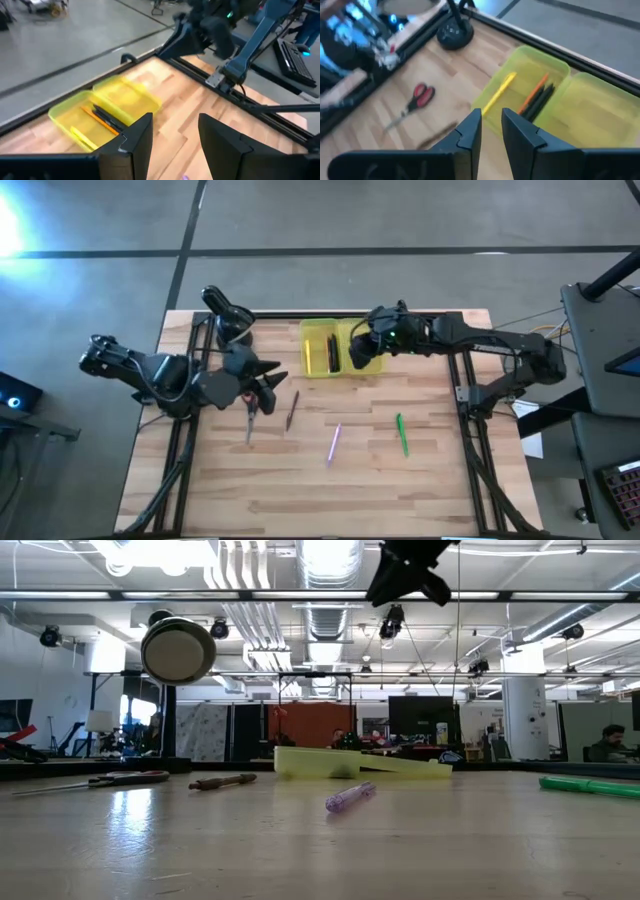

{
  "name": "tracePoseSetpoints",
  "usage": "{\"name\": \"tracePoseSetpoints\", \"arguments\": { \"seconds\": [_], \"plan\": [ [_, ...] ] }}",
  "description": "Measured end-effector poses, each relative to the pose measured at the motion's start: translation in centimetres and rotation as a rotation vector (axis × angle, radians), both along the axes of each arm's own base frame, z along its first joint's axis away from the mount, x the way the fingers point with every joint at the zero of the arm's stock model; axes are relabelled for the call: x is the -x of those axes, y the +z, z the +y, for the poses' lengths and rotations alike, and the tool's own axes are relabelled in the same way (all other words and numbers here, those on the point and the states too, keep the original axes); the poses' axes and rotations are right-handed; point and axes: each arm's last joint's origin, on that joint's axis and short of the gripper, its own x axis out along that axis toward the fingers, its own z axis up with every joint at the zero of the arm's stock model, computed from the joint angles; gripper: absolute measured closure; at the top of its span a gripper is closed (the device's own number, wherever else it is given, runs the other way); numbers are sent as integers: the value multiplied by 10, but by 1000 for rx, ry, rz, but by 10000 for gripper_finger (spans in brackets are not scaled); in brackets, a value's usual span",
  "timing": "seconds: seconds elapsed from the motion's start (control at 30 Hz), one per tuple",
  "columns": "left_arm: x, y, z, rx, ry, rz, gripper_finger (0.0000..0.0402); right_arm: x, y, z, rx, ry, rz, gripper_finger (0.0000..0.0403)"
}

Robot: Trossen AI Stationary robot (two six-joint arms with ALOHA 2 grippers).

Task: Pick & place school supplies into a supply box
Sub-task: Put the brown pen into the yellow supply box

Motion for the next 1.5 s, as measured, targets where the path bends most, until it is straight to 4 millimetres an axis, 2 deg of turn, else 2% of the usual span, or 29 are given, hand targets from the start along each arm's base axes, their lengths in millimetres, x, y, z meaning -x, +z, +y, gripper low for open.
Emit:
{"name": "tracePoseSetpoints", "arguments": {
  "seconds": [0.2,0.4,0.57,0.8,0.93,1.2,1.37,1.5],
  "plan": [
    [-5,-27,-3,88,9,38,259,18,3,18,26,97,79,326],
    [-8,-68,-7,257,1,106,259,34,2,31,15,133,77,326],
    [-9,-101,-6,348,70,144,259,38,5,34,15,136,59,334],
    [-12,-129,-2,473,153,161,259,40,5,34,18,138,62,329],
    [-22,-142,0,503,196,199,259,40,5,34,18,137,63,325],
    [-55,-171,12,662,312,335,259,40,5,34,17,137,71,335],
    [-63,-193,21,665,407,491,259,43,3,34,11,140,101,331],
    [-70,-207,25,646,406,553,259,44,1,35,6,140,123,326]
  ]
}}
